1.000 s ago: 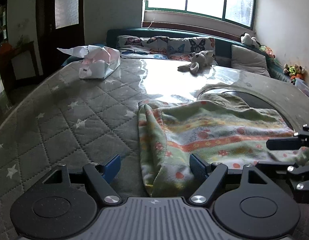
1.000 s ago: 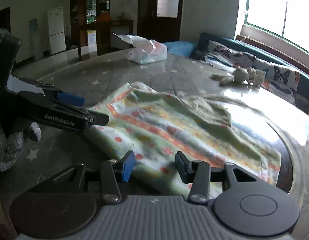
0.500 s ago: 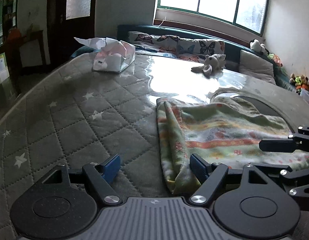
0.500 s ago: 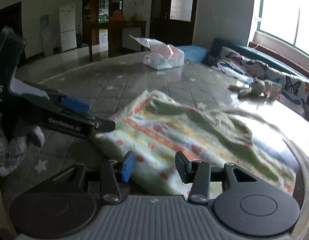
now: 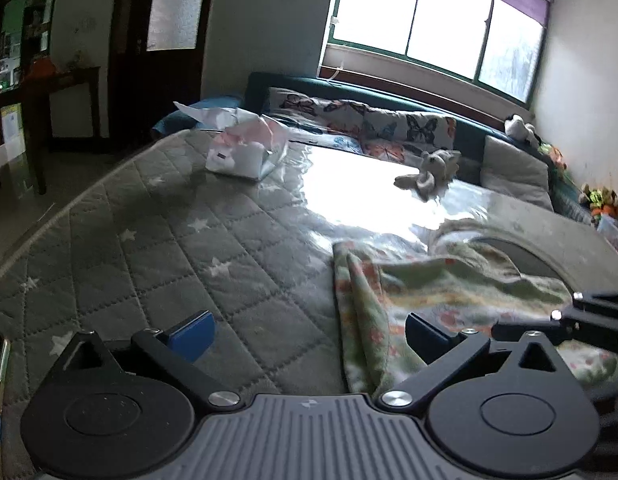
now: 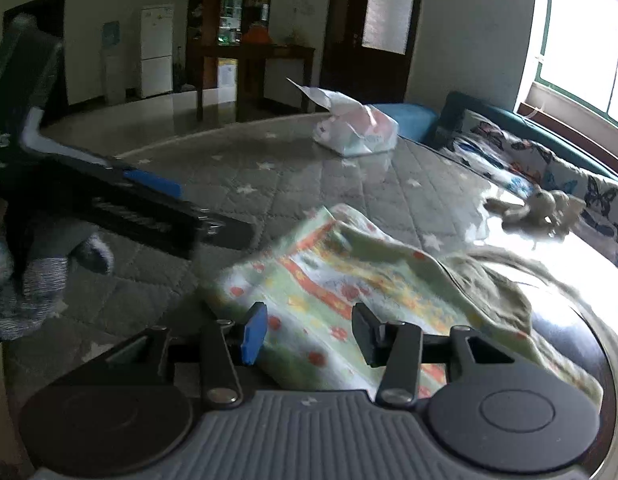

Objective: Fold clothes

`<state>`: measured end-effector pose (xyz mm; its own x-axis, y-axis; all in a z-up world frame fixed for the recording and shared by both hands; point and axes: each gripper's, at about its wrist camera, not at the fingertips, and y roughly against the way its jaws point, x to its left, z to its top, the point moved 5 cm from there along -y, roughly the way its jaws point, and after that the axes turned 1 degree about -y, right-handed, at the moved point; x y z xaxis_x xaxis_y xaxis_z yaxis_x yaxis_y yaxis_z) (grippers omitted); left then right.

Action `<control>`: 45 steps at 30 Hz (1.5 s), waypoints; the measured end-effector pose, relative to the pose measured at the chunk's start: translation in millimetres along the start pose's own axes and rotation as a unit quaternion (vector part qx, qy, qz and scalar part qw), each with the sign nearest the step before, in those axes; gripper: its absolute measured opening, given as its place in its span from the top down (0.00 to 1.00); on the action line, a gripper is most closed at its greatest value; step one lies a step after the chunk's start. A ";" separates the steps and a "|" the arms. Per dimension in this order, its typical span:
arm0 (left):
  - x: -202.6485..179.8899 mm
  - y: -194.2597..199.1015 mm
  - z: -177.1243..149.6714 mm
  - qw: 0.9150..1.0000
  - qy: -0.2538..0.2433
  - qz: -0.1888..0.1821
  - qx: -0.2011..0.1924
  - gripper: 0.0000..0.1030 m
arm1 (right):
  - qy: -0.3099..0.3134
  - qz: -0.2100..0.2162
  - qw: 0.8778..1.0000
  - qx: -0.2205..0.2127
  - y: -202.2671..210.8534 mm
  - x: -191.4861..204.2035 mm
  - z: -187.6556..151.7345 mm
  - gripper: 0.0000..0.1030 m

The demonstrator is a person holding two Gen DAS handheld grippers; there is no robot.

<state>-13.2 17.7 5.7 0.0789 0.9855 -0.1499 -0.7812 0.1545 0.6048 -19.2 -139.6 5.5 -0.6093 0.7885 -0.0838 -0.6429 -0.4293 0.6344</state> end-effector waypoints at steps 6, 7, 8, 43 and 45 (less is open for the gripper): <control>6.9 -8.3 10.0 0.999 0.028 0.007 0.016 0.00 | 0.053 0.022 0.998 0.003 -3.1 27.4 5.7 0.53; 8.1 -9.7 11.7 0.999 0.032 0.008 0.019 0.00 | 0.064 0.024 0.998 0.004 -4.6 32.5 5.6 0.53; 9.2 -11.1 13.4 0.999 0.037 0.009 0.021 0.00 | 0.077 0.023 0.997 0.005 -6.4 37.6 5.4 0.53; -12.2 -54.0 14.9 0.965 0.187 -0.128 0.132 0.71 | 0.004 0.053 0.998 -0.035 8.5 22.2 14.0 0.87; -10.9 -57.3 11.8 0.963 0.194 -0.133 0.135 0.80 | 0.002 0.056 0.998 -0.031 7.6 21.1 13.3 0.87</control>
